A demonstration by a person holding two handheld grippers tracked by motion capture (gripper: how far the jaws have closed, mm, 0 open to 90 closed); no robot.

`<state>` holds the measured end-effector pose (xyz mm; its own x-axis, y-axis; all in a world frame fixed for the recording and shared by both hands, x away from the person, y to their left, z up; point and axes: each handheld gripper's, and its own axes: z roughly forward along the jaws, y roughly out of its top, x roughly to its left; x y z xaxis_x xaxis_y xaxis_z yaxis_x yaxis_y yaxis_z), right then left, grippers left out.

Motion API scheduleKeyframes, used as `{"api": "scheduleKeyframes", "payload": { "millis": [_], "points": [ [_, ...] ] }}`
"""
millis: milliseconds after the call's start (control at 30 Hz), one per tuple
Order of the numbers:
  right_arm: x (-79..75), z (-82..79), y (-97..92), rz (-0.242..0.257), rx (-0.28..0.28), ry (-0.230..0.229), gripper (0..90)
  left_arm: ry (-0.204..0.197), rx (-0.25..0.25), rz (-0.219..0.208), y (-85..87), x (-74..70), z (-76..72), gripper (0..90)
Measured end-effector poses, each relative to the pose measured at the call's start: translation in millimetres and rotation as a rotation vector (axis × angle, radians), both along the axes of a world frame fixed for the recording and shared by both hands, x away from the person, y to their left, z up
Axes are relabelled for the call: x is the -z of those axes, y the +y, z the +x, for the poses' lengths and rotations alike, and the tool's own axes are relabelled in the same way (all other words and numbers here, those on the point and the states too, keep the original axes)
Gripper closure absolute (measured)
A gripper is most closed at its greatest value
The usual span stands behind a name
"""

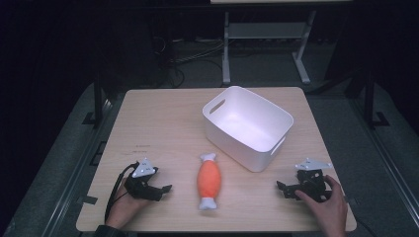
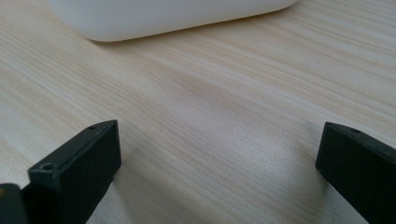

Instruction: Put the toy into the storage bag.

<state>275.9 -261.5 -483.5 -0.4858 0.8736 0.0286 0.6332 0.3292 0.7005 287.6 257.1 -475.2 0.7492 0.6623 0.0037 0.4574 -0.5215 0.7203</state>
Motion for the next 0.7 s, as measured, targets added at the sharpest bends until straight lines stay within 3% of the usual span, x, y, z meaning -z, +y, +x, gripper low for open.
{"api": "scheduleKeyframes", "payload": {
  "millis": [167, 367, 400, 500, 700],
  "points": [
    [0.0, 0.1, 0.2, 0.000, 0.003, 0.000, 0.0, -0.002, -0.014, -0.003, -0.5, -0.2, -0.6, 14.4],
    [0.0, 0.0, 0.2, 0.000, 0.002, 0.000, 0.0, 0.002, -0.008, -0.018, -1.4, -5.2, -1.0, 22.6],
    [0.0, 0.1, 0.2, 0.000, 0.003, 0.000, 0.0, 0.007, -0.002, -0.050, -0.2, -8.0, -1.7, 28.2],
    [-0.1, 0.1, 0.0, -0.002, 0.001, 0.001, 0.0, 0.021, 0.020, -0.064, 0.8, -11.2, -2.7, 36.0],
    [-0.1, 0.1, 0.2, 0.000, 0.002, 0.002, 0.0, 0.062, 0.079, -0.125, -1.6, -24.6, -5.9, 64.6]
  ]
}}
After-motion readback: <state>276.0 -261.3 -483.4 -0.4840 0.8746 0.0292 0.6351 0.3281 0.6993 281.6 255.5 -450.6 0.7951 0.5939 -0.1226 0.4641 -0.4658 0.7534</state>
